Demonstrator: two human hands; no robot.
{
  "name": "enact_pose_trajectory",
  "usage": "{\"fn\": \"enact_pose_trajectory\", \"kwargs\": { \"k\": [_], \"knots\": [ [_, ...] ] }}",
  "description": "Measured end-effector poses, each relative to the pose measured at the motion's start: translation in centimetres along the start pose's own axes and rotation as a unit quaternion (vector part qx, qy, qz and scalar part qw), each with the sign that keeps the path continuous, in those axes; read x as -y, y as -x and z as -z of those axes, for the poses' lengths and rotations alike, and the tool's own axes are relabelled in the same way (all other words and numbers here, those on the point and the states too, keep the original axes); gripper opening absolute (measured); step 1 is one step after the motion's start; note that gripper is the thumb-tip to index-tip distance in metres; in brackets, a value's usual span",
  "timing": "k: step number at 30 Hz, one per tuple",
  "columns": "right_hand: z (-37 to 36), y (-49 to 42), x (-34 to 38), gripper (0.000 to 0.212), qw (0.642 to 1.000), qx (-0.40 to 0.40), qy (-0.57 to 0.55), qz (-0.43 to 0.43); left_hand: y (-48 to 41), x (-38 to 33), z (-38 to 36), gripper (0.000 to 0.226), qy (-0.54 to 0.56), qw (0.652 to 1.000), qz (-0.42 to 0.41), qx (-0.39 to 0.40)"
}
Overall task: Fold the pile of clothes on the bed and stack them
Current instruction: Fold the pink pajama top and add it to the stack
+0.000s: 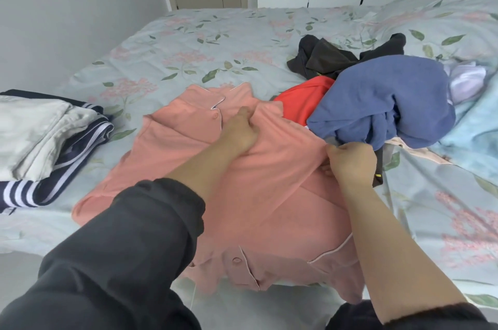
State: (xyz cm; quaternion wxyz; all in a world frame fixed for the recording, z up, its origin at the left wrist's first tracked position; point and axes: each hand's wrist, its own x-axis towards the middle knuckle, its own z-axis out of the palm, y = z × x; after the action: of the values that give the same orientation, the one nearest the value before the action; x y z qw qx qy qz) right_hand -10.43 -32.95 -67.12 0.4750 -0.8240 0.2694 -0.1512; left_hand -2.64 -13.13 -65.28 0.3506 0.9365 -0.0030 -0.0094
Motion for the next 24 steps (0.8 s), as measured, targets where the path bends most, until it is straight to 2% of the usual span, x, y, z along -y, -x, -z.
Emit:
{"fn": "enact_pose_trajectory", "kwargs": {
  "k": [2, 4, 5, 7, 8, 10, 12, 14, 16, 18, 21, 24],
  "knots": [
    [-0.1, 1.0, 0.4, 0.019, 0.991, -0.049, 0.105, 0.071, 0.9, 0.8, 0.3, 0.045, -0.043, 0.999, 0.028, -0.015],
    [-0.6, 2.3, 1.2, 0.019, 0.972, -0.073, 0.155, 0.158, 1.8, 1.5, 1.0, 0.043, -0.058, 0.996, 0.062, -0.010],
    [-1.0, 3.2, 1.5, 0.025, 0.958, -0.060, 0.174, 0.218, 2.2, 1.9, 1.5, 0.042, -0.066, 0.995, 0.069, 0.002],
    [-2.1, 4.8, 1.5, 0.040, 0.923, 0.023, 0.209, 0.321, 3.3, 2.9, 2.2, 0.031, -0.062, 0.997, 0.049, -0.001],
    [-2.6, 5.3, 1.2, 0.047, 0.909, 0.079, 0.232, 0.336, 3.9, 3.3, 2.6, 0.022, -0.041, 0.998, 0.032, -0.027],
    [-3.2, 5.8, 0.2, 0.054, 0.890, 0.157, 0.300, 0.306, 4.9, 4.1, 3.5, 0.018, 0.026, 0.994, 0.023, -0.107],
    [-3.5, 5.5, -0.9, 0.056, 0.874, 0.168, 0.360, 0.280, 5.6, 5.0, 4.5, 0.017, 0.059, 0.987, 0.031, -0.144],
    [-3.6, 5.4, -1.2, 0.056, 0.871, 0.158, 0.371, 0.280, 6.0, 6.1, 5.5, 0.010, 0.038, 0.993, 0.052, -0.095],
    [-3.8, 5.4, -1.1, 0.056, 0.868, 0.149, 0.378, 0.285, 6.7, 7.3, 6.4, 0.037, 0.038, 0.996, 0.077, -0.018],
    [-3.9, 5.7, -1.2, 0.057, 0.863, 0.135, 0.394, 0.285, 7.4, 8.3, 7.3, 0.048, 0.016, 0.995, 0.087, 0.039],
    [-4.1, 6.4, -0.9, 0.057, 0.856, 0.118, 0.414, 0.285, 8.4, 9.2, 8.7, 0.039, -0.077, 0.984, 0.091, 0.130],
    [-4.8, 7.6, -0.2, 0.059, 0.851, 0.129, 0.393, 0.324, 9.4, 9.9, 9.9, 0.037, -0.028, 0.981, 0.094, 0.167]
  ]
}}
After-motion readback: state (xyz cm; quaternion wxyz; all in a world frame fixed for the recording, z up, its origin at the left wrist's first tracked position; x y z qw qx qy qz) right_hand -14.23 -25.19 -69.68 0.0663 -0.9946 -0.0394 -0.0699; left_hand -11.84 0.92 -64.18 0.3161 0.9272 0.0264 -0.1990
